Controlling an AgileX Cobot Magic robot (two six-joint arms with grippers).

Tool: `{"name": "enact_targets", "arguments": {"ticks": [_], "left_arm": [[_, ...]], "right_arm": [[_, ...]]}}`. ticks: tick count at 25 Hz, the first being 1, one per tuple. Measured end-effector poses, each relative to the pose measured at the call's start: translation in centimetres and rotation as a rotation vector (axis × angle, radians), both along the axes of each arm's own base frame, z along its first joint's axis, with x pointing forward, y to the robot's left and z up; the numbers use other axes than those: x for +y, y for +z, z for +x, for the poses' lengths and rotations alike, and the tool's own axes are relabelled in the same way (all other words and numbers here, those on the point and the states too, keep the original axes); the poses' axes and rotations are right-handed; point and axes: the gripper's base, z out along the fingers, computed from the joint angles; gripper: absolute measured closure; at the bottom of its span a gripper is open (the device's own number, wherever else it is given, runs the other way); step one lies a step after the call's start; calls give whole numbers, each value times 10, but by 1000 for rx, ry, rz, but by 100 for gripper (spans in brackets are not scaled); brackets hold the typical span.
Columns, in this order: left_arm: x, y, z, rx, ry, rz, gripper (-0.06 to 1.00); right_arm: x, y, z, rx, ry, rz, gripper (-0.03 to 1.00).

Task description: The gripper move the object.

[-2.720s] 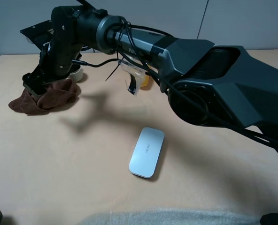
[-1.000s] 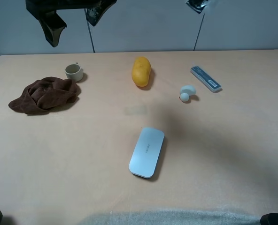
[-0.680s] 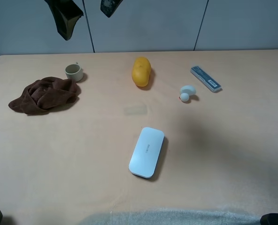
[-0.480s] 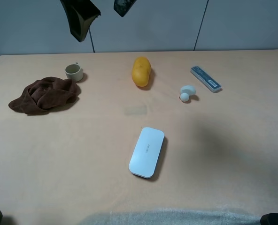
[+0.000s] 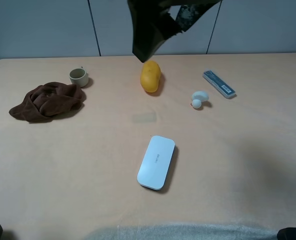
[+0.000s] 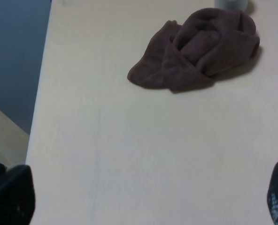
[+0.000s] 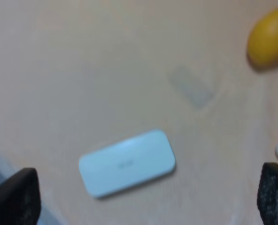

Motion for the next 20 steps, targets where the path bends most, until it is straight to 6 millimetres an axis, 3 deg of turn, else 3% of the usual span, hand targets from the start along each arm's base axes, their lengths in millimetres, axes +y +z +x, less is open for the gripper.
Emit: {"name": "enact_targets", "arguments": {"ticks": [9, 20], "left_arm": [[0, 0, 0, 0, 0, 1, -5], [0, 0, 0, 0, 0, 1, -5]], "right_arm": [[-63, -4, -33, -12, -59, -25, 28], [-127, -20, -91, -49, -85, -11, 28]]}}
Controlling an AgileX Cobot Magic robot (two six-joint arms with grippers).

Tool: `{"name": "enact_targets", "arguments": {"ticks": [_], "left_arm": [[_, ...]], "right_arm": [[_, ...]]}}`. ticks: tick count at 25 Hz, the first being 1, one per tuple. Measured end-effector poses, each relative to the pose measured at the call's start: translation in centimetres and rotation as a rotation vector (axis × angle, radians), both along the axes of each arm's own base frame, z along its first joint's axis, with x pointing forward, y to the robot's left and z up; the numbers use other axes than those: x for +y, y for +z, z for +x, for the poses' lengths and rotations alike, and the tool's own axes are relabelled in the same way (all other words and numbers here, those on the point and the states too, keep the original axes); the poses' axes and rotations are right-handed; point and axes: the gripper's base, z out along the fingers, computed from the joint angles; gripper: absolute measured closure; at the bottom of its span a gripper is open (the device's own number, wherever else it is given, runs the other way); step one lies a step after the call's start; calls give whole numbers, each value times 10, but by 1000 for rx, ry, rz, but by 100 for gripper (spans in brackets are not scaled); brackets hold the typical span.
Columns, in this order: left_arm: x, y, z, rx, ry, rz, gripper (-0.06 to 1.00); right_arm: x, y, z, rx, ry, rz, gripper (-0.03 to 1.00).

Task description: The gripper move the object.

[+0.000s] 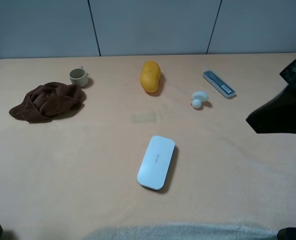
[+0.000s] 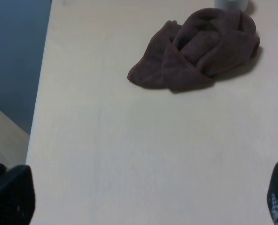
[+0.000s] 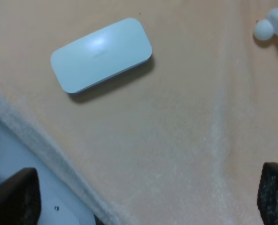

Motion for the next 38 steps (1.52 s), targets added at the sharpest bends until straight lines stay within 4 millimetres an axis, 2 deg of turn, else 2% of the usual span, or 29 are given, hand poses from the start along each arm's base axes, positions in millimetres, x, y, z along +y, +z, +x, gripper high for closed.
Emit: {"name": "enact_targets", "arguments": {"ticks": [9, 15, 23, 27, 38], "left_arm": [[0, 0, 0, 0, 0, 0, -5], [0, 0, 0, 0, 0, 0, -5], [0, 0, 0, 0, 0, 0, -5], [0, 0, 0, 0, 0, 0, -5], [0, 0, 0, 0, 0, 0, -5]], "right_arm": [[-40, 5, -39, -84, -39, 121, 28], [-64, -11, -56, -128, -73, 130, 28], [-97, -38, -73, -188, -333, 163, 28], [-109, -42, -84, -273, -486, 203, 28], [-122, -59, -115, -574, -766, 305, 28]]}}
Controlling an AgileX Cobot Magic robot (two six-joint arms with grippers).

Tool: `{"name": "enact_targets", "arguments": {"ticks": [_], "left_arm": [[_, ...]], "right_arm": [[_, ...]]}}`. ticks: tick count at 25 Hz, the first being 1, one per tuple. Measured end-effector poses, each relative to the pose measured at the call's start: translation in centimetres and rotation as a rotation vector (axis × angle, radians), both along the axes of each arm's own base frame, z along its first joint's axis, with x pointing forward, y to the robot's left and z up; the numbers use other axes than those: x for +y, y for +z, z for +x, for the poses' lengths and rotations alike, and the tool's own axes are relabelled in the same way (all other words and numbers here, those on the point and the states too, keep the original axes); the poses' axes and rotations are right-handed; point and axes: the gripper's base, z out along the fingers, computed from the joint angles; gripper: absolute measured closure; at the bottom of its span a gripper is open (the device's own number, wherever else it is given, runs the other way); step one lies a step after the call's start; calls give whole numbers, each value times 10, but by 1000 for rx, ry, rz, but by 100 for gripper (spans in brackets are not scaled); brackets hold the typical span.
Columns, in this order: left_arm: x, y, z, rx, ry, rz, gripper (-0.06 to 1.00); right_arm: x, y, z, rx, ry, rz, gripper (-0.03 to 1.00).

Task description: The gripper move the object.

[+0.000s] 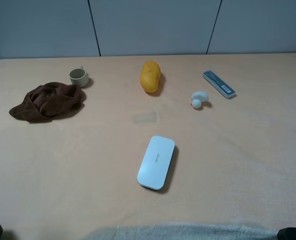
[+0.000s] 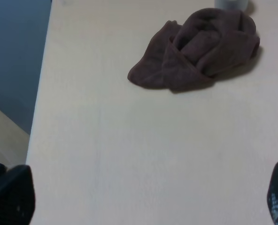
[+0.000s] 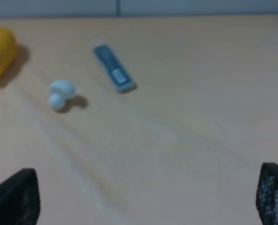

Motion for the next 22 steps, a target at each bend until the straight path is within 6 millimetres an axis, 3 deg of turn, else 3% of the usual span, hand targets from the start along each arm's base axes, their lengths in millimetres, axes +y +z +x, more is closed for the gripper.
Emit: {"name": "enact_targets", "arguments": {"ticks": [5, 22], "left_arm": [[0, 0, 0, 0, 0, 0, -5], [0, 0, 0, 0, 0, 0, -5]], "right_arm": [[0, -14, -3, -15, -50, 1, 28], [0, -13, -2, -27, -51, 1, 28]]}}
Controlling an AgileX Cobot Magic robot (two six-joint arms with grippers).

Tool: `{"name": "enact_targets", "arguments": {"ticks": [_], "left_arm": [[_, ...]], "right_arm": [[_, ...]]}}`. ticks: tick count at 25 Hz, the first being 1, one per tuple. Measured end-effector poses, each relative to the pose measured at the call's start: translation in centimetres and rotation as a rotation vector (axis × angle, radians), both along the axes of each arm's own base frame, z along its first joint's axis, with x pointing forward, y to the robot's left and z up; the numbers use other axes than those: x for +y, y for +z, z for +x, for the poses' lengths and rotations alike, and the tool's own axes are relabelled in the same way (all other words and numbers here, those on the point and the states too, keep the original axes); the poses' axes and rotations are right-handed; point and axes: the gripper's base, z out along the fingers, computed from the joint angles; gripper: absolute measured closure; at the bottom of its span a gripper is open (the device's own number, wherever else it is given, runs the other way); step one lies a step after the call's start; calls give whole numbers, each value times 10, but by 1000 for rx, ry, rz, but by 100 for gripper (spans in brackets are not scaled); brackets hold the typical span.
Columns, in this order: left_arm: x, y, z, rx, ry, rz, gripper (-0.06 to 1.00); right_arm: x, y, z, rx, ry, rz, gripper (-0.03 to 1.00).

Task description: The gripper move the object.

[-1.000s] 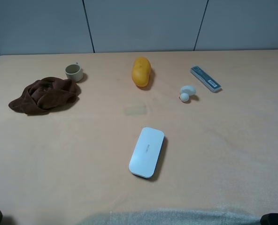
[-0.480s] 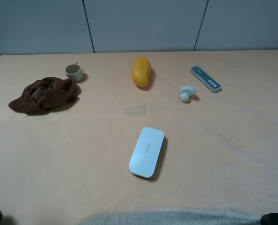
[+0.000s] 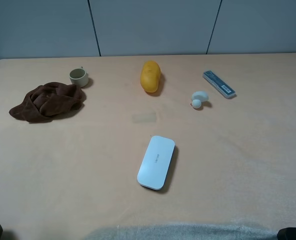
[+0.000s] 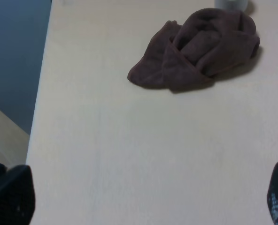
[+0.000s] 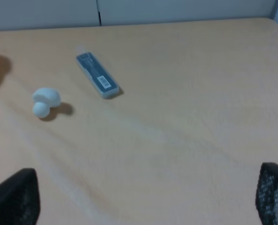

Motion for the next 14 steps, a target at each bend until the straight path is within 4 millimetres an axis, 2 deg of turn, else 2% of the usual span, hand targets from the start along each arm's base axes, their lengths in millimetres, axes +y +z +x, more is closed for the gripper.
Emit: {"name": "enact_targets", "arguments": {"ticks": [14], "left_arm": [[0, 0, 0, 0, 0, 0, -5]], "right_arm": [[0, 0, 0, -1, 0, 0, 28]]}}
